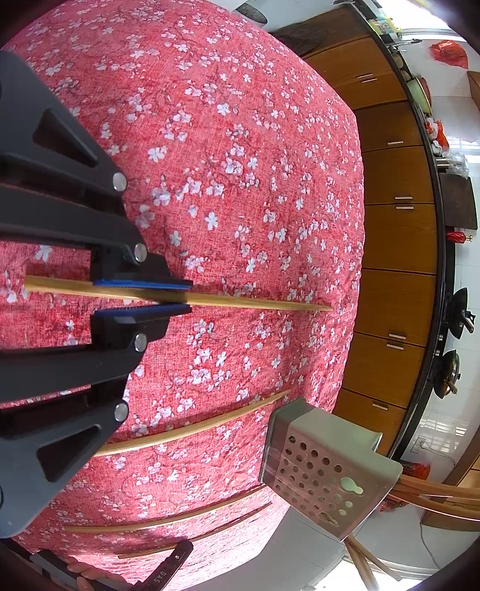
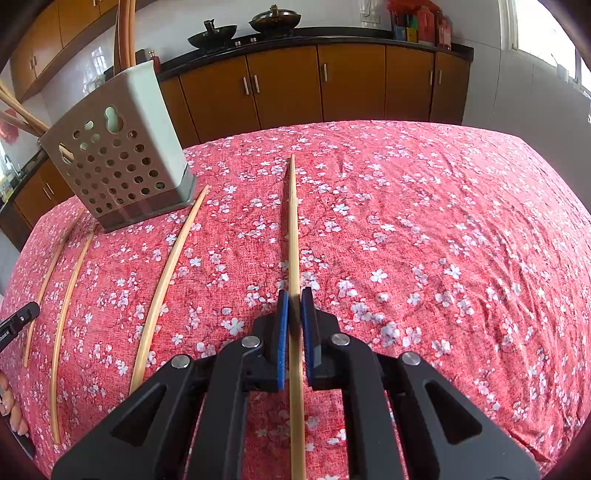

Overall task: Organize utensils
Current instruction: 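Grasp one chopstick with the left tool while the right tool grasps another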

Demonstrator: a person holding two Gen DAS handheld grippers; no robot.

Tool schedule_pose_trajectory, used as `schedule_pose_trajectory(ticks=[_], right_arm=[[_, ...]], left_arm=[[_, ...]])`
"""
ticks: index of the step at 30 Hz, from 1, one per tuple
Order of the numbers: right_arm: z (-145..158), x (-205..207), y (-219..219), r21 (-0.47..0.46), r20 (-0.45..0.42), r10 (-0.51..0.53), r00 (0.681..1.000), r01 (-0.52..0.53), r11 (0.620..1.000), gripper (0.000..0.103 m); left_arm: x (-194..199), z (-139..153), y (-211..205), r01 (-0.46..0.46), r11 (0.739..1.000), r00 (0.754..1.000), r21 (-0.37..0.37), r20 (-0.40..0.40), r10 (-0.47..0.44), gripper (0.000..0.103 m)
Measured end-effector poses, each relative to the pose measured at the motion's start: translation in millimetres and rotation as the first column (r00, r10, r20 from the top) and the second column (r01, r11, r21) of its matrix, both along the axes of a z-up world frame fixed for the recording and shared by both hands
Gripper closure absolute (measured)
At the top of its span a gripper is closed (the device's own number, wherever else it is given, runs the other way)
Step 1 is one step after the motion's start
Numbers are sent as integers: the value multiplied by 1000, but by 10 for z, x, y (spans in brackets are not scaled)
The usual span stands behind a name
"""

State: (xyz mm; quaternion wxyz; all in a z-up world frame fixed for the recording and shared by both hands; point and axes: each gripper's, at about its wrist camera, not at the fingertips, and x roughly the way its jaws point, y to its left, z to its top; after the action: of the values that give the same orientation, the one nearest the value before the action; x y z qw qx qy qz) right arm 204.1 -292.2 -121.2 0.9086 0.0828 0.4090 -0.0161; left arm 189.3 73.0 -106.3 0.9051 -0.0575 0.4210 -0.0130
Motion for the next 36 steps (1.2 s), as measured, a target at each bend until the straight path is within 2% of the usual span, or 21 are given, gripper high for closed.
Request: schedule_pose_trajectory(ticks=[11, 16, 36], right_arm=[[1, -1, -11, 13, -1, -1, 1000, 1, 1000, 94], [4, -94, 60, -19, -4, 2, 1000, -2, 1000, 94], [43, -306, -15, -1, -4, 2, 1000, -2, 1000, 95]], left_arm=[[-3, 11, -2, -5, 1000, 1000, -6, -1, 5, 92], [-30, 16, -42, 1, 1000, 1000, 25, -3, -1, 92], [-139, 13, -123, 4, 998, 1000, 70, -9, -3, 95]])
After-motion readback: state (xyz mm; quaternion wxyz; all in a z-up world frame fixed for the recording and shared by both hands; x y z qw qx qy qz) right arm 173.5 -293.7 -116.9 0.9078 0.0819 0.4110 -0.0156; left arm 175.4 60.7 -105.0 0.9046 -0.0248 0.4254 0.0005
